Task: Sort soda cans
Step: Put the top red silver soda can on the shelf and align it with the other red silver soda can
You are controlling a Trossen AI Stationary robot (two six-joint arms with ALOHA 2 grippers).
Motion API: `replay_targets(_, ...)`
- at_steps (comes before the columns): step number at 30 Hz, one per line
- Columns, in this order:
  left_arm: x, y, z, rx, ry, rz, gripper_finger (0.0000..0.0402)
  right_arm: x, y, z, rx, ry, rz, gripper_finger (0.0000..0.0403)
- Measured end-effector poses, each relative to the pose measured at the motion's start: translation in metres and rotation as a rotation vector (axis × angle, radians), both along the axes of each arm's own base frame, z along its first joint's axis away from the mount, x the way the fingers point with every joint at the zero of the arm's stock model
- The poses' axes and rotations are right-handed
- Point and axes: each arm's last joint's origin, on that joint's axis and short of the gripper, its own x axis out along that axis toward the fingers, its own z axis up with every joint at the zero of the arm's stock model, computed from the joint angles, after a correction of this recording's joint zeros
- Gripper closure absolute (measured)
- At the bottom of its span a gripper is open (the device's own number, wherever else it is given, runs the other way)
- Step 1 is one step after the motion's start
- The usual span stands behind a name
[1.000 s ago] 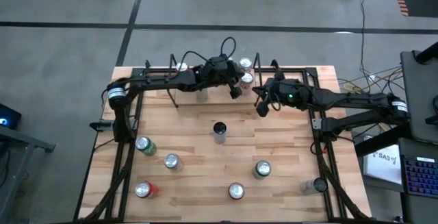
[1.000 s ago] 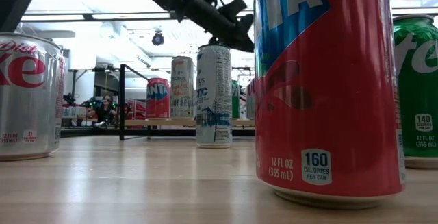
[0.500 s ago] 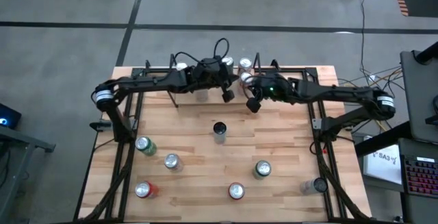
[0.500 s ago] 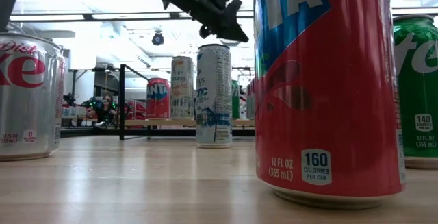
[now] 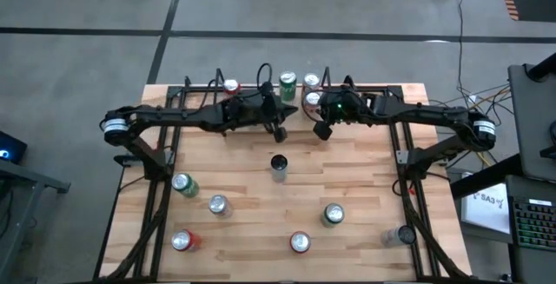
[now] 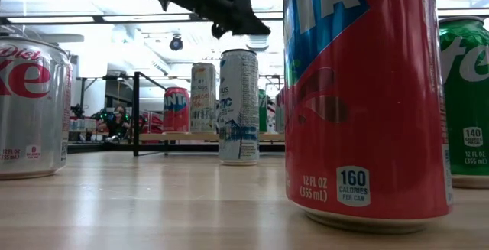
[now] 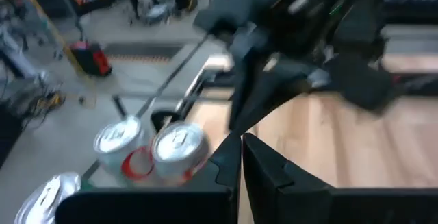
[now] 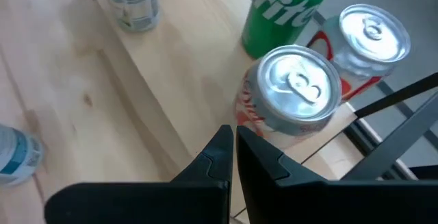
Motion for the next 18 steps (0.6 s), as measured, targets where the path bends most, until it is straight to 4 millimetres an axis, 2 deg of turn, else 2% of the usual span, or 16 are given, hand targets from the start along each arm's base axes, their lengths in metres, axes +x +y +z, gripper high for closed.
replay_targets(8, -0.014, -0.018, 0.004, 0.022, -0.098, -0.045, 0.0401, 0.0, -0.011, -0.005, -0.009, 0.023, -0.021, 0.0392)
replay_targets(18, -0.015, -0.021, 0.007, 0.025, -0.109, -0.05, 0.0401, 0.008, -0.022, -0.018, -0.004, 0.053, -0.039, 0.0392)
